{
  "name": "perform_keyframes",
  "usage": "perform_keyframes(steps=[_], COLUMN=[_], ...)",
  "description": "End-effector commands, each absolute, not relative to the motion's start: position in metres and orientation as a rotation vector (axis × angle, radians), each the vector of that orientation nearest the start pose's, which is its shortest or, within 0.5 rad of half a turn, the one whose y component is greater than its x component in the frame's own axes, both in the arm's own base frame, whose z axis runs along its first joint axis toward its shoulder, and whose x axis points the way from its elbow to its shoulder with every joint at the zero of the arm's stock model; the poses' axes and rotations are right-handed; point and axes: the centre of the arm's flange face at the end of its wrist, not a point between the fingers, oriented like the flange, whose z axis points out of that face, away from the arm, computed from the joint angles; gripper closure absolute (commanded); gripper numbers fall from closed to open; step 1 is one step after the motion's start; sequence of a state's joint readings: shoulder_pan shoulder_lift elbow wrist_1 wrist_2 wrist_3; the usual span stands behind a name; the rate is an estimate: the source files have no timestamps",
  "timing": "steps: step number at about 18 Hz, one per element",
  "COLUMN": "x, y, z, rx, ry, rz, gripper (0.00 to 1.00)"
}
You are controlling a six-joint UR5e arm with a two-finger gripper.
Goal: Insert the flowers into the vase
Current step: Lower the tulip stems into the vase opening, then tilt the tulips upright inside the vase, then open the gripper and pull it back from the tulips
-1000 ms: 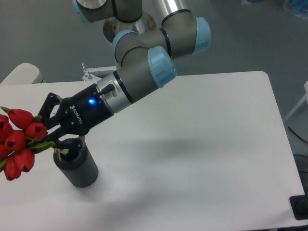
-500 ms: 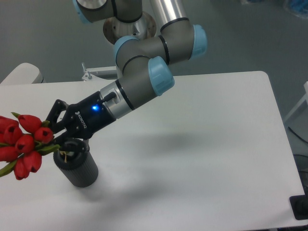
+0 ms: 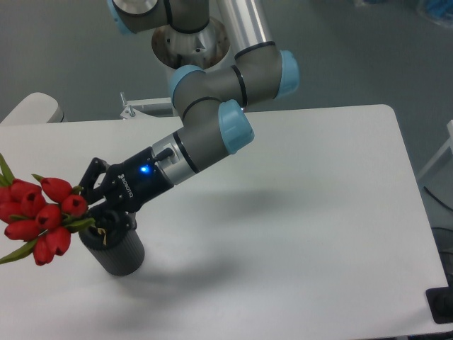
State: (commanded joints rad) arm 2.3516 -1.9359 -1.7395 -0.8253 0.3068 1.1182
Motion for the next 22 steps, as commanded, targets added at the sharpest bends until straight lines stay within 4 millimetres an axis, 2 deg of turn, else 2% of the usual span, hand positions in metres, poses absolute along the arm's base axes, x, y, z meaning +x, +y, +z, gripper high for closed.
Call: perform_keyframes(steps=[5, 7, 13, 16, 19, 22], x=[-0.250, -0.249, -0.249, -0.260, -0.273, -0.287], y=[0.575, 0.574, 0.571, 0.562, 0.553, 0.544], z=[0.332, 0.328, 0.319, 0.312, 0.308, 0.309], rx=[-1.863, -1.861, -1.863, -1.863, -1.866, -1.868], ry=[0.489, 0.497, 0.496, 0.484, 0.464, 0.437], rz=[-0.653, -0.651, -0.653, -0.633, -0.617, -0.599], gripper=[0.78, 0.65, 0.35, 0.25, 0.00, 0.00])
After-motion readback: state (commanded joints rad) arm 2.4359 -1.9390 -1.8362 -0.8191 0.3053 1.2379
